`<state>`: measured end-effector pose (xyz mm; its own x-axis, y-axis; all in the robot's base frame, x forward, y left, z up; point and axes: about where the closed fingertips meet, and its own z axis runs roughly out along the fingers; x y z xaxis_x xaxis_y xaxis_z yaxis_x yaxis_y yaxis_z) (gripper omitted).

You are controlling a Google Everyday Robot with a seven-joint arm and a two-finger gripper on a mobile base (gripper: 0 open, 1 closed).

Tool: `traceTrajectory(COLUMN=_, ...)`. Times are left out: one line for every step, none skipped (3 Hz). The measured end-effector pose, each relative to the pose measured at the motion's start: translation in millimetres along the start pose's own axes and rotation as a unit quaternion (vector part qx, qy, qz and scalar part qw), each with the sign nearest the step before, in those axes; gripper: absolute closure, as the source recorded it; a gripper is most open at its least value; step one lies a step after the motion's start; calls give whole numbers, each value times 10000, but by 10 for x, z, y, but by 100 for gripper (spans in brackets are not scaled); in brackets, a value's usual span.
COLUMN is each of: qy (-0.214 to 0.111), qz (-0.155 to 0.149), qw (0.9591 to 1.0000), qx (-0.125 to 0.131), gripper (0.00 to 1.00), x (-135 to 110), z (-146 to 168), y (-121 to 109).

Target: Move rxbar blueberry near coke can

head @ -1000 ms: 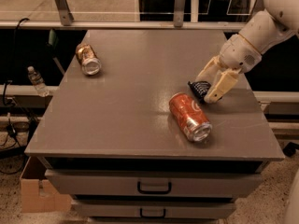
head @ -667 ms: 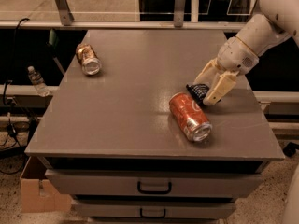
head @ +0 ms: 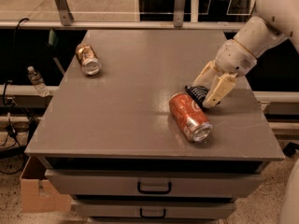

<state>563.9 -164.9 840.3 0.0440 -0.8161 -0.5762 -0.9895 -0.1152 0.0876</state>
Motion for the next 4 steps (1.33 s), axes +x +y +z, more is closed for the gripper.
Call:
traceTrajectory(qy=49, qz=-19, qw=10000, qx=73, gripper=0, x=12, z=-49, y=-58)
traceTrajectory(qy=86, qz=-41, qw=9998, qx=198, gripper=0, x=13, z=-136, y=-131)
traceTrajectory(qy=-70, qz=132, qw=9971, qx=748, gripper=0, x=72, z=-529, y=-267)
traceTrajectory(qy=-399, qz=250, qw=9893, qx=1380, gripper=0, x=74, z=-991, y=-328)
